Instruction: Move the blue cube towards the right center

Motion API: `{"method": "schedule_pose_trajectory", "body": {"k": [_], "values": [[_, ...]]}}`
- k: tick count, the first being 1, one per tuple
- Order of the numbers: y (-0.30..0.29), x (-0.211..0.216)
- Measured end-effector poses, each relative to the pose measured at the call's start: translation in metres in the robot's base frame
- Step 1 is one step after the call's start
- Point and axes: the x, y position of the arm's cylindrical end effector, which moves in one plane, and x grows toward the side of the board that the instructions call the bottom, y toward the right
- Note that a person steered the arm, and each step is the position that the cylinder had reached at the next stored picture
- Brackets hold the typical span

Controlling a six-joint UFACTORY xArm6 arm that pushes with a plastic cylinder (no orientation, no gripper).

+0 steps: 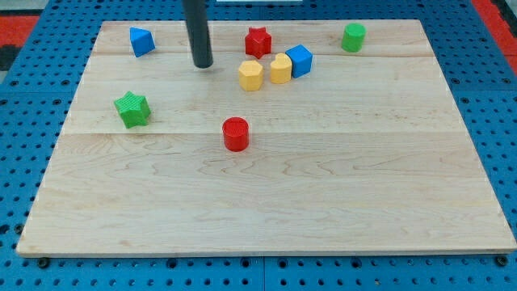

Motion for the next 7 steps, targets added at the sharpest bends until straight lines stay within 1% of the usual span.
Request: {"method": "schedule_pose_trajectory", "body": {"k": [1,2,3,4,7], "values": [[0.046,-0.011],[0.116,-0.022],[0.154,-0.02],[0.154,-0.01],[0.148,-0.01]]}}
